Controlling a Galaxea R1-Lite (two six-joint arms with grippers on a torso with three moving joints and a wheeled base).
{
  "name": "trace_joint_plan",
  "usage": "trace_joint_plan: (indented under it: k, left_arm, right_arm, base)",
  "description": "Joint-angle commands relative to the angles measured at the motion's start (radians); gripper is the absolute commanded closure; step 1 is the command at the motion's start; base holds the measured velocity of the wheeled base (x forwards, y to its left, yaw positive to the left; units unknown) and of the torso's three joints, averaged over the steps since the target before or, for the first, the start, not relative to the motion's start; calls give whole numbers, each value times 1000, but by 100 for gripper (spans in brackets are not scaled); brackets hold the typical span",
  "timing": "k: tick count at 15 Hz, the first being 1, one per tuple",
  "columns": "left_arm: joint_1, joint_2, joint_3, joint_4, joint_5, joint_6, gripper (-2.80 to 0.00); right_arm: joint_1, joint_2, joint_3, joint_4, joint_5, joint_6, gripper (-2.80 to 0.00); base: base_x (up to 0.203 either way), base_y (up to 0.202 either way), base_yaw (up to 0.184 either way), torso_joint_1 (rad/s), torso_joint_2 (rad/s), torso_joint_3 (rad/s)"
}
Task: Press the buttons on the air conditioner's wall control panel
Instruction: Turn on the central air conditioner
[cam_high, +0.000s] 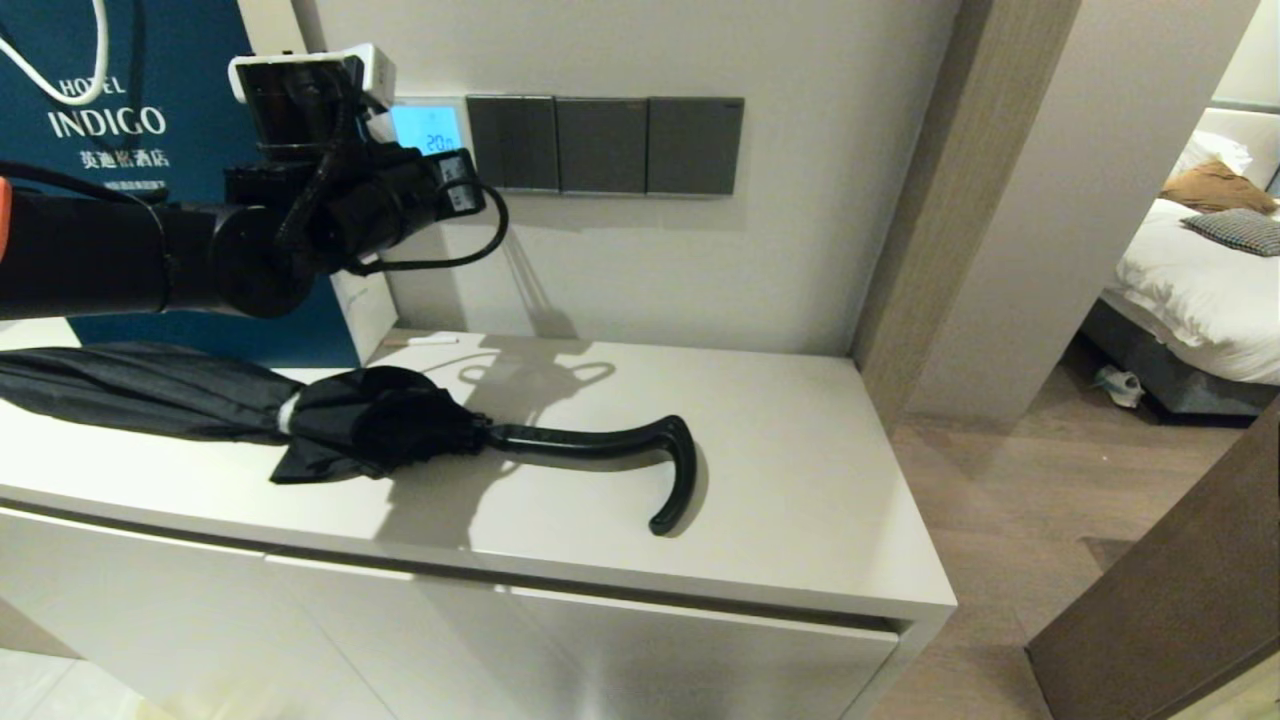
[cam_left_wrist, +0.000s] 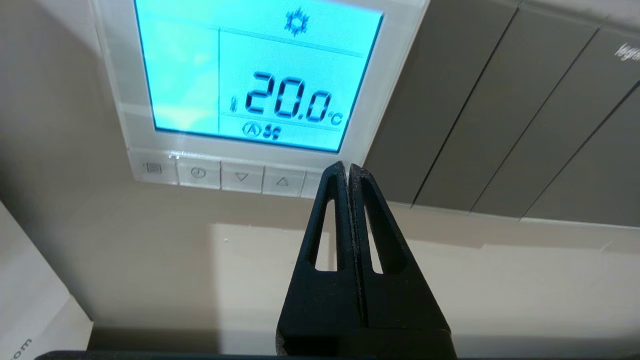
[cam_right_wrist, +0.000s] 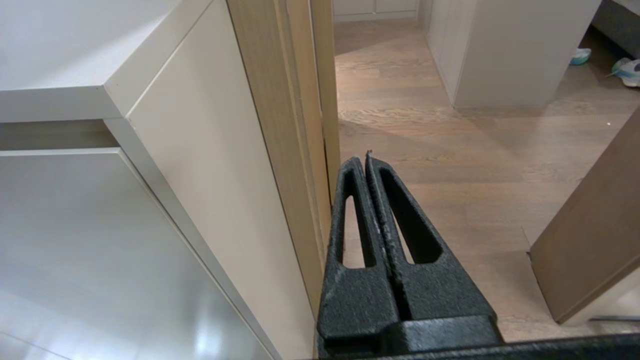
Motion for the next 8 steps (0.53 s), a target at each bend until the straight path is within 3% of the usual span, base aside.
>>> trace_joint_plan:
  k: [1, 8]
  left_arm:
    - [2, 2, 0, -4, 1, -2, 0]
    - [2, 2, 0, -4, 1, -2, 0]
  right_arm:
    - [0, 1, 2, 0, 0, 0, 0]
    - [0, 1, 2, 0, 0, 0, 0]
  base:
    - [0, 0, 0, 0, 0, 0]
    - [0, 0, 0, 0, 0, 0]
